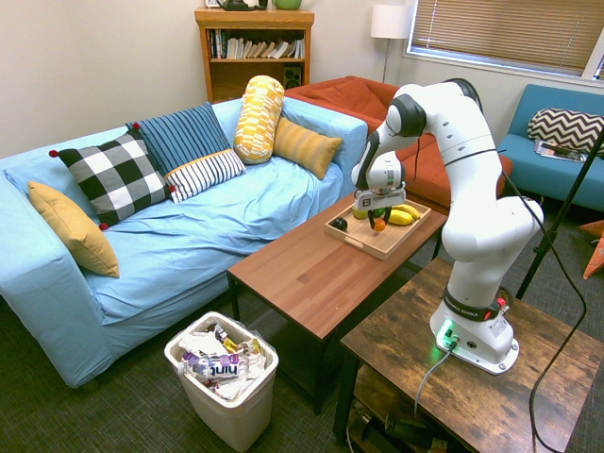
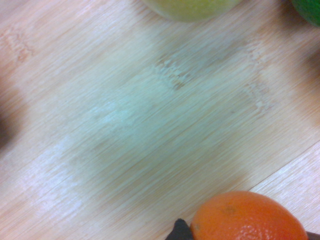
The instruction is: Put the tangerine in the tray
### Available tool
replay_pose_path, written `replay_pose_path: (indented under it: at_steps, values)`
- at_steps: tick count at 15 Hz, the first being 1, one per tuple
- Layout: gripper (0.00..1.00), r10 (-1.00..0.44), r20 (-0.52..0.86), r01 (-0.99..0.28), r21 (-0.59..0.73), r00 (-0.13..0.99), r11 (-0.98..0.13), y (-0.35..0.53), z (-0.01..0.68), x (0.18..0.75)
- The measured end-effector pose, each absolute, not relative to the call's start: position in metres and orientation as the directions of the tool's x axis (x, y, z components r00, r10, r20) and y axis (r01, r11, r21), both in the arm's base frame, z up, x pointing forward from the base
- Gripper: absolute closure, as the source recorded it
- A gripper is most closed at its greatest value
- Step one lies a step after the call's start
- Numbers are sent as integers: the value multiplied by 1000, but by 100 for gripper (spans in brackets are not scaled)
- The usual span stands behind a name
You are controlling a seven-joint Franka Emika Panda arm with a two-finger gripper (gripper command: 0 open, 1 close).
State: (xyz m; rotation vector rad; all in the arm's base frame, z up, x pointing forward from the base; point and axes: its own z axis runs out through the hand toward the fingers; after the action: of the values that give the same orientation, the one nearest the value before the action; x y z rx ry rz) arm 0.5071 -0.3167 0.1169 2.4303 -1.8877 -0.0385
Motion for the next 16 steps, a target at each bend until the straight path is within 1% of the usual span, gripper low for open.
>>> replay_pose_path:
  at_steps: [2,3,12,16]
  values:
    - [100,-968,13,-966,72,250,-249,-316,110,505]
    - [0,-968,10,-966,72,249,-248,-316,107,504]
    - [0,-963,7,-961,63,269,-268,-320,102,501]
    - [0,-960,17,-959,49,280,-279,-322,113,505]
